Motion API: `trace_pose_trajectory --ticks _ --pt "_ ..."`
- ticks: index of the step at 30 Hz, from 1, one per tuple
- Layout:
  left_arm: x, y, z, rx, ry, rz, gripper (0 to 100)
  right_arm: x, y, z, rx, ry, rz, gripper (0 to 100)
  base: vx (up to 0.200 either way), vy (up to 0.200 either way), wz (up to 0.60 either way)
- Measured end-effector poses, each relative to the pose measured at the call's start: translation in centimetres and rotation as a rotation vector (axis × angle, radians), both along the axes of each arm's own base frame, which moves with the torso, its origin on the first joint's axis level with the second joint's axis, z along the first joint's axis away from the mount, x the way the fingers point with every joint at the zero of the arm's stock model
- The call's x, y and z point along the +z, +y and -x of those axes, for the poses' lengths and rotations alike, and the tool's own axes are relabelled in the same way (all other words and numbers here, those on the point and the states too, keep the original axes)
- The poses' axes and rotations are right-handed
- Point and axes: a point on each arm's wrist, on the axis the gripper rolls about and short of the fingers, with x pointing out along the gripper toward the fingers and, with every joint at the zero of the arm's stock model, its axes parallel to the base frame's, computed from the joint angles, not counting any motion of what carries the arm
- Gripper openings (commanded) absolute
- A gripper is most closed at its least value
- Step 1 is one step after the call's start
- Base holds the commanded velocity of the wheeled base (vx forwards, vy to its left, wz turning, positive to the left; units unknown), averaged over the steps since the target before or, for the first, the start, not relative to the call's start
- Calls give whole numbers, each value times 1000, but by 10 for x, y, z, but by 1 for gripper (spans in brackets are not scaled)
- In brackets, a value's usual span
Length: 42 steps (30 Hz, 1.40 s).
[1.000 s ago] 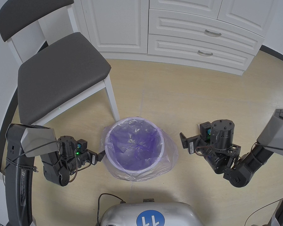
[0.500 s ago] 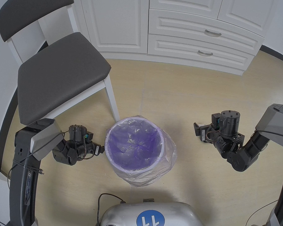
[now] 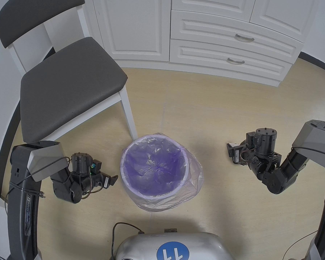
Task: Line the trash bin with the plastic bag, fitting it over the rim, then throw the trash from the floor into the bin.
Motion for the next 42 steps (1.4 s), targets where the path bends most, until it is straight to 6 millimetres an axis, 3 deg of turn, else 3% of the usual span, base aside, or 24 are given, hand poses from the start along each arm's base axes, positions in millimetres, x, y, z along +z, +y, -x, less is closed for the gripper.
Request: trace_pose_trajectory --ticks 5,12,20,26,30,37,42 --pt "5 4 42 -9 -13 4 100 3 -5 7 1 12 11 100 0 0 0" --pt "24 9 110 -22 36 0 100 11 -17 41 44 47 95 100 0 0 0" --pt "90 12 167 -21 -59 64 100 40 -44 90 47 40 136 100 0 0 0" --pt "131 10 185 -38 -203 113 100 57 -67 121 12 130 157 100 0 0 0" --pt "147 9 190 -40 -272 133 100 71 -76 135 32 195 126 100 0 0 0" --pt "154 16 207 50 -289 138 100 105 -84 149 140 96 -97 100 0 0 0" --pt "160 20 213 94 -316 140 100 116 -88 147 114 58 -109 100 0 0 0"
